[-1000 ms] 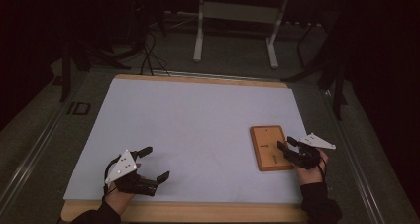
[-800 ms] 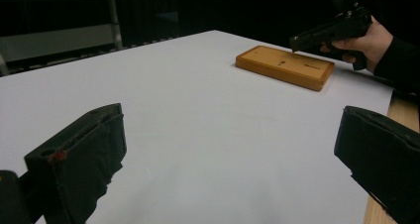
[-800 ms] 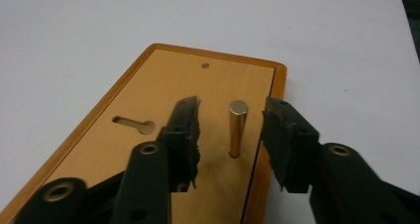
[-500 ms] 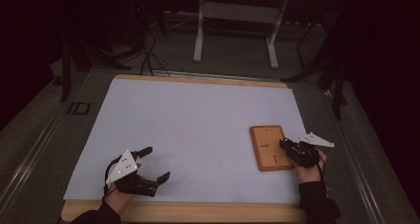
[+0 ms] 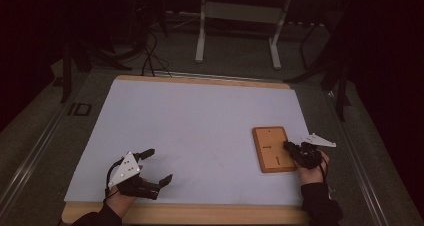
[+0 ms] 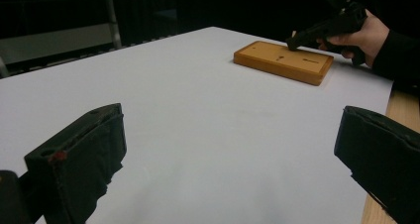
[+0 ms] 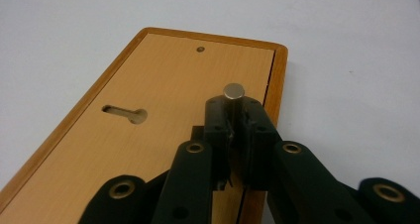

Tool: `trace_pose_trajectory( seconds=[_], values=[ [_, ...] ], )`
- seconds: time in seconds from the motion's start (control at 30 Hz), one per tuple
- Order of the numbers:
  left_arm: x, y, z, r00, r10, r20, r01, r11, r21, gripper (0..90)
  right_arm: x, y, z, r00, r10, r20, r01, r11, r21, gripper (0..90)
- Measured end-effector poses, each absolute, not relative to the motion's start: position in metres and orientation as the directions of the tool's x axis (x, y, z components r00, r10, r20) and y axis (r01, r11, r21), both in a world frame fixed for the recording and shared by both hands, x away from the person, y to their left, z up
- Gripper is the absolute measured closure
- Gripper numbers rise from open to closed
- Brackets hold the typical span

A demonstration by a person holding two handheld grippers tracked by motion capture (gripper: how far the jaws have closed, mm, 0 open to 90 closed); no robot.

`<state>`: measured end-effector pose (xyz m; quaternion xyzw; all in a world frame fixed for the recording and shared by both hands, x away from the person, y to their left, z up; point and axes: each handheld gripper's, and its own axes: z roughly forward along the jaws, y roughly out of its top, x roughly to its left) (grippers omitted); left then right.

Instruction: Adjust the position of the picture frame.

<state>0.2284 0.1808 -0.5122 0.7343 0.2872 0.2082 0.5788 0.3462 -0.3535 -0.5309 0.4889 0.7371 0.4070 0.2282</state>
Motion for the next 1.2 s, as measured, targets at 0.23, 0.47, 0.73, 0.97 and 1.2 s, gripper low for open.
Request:
trace_pose_trajectory(
  seconds=[0.23, 0.47, 0.73, 0.97, 1.2],
  values=[
    [0.229, 0.181, -0.512, 0.748, 0.664, -0.027, 0.181, -0.165, 0.969, 0.0, 0.345, -0.35, -0.529, -0.407, 0.913, 0.026, 0.533, 0.214, 0.818, 85.3],
    [0.229, 0.181, -0.512, 0.748, 0.663, -0.025, 0.18, -0.167, 0.969, 0.0, 0.344, -0.35, -0.53, -0.414, 0.91, 0.027, 0.524, 0.214, 0.824, 85.4],
    [0.229, 0.182, -0.512, 0.747, 0.664, -0.026, 0.182, -0.167, 0.969, 0.1, 0.343, -0.35, -0.529, -0.426, 0.904, 0.021, 0.515, 0.223, 0.828, 85.4],
    [0.229, 0.181, -0.513, 0.748, 0.664, -0.025, 0.184, -0.17, 0.968, 0.0, 0.341, -0.349, -0.52, -0.449, 0.892, 0.044, 0.493, 0.207, 0.845, 85.4],
    [0.229, 0.181, -0.512, 0.746, 0.666, -0.026, 0.183, -0.167, 0.969, 0.0, 0.34, -0.34, -0.504, -0.473, 0.881, 0.03, 0.463, 0.219, 0.859, 85.3]
  ],
)
